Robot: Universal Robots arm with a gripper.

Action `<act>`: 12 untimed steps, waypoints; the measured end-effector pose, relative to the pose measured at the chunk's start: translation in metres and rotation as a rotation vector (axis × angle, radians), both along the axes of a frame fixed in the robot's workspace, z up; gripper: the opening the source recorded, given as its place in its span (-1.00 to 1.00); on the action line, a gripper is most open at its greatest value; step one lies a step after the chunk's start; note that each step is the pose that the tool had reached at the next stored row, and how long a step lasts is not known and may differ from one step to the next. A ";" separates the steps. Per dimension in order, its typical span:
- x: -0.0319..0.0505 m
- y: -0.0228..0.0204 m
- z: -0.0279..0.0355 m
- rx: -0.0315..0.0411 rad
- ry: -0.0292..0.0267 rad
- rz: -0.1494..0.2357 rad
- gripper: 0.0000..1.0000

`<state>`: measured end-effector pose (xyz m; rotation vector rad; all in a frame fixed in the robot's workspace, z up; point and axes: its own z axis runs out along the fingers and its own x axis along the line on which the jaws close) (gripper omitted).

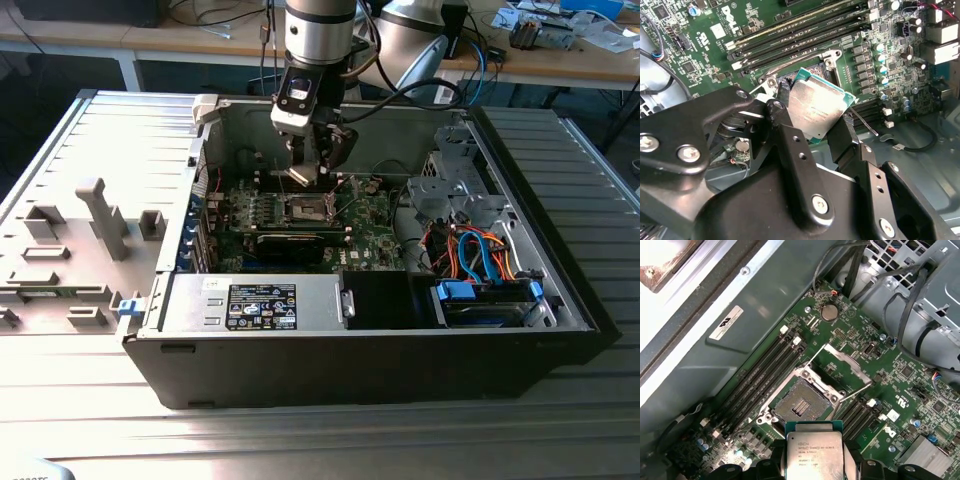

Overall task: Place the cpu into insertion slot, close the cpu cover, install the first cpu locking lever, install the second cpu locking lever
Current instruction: 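Place the cpu into insertion slot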

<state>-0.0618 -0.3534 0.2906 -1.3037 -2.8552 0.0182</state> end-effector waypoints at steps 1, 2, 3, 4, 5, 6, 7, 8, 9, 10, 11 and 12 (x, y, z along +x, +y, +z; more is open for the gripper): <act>0.0000 0.0000 -0.0002 0.0000 -0.0001 -0.010 0.09; 0.0000 0.0000 -0.0004 -0.0001 -0.0001 -0.031 0.09; 0.0000 0.0000 -0.0006 -0.0006 0.0000 -0.053 0.09; 0.0000 0.0000 -0.0007 -0.0006 -0.0001 -0.065 0.09; 0.0000 0.0000 -0.0008 -0.0006 -0.0001 -0.069 0.09; 0.0000 0.0000 -0.0008 -0.0006 0.0000 -0.072 0.09; 0.0000 0.0000 -0.0008 -0.0006 -0.0001 -0.074 0.09; 0.0000 0.0000 -0.0009 -0.0006 0.0000 -0.076 0.09; 0.0000 0.0000 -0.0009 -0.0006 0.0000 -0.079 0.09; 0.0000 0.0000 -0.0009 -0.0006 -0.0001 -0.083 0.09; 0.0000 0.0000 -0.0010 -0.0006 -0.0001 -0.086 0.09; 0.0000 0.0000 -0.0010 -0.0006 -0.0001 -0.089 0.09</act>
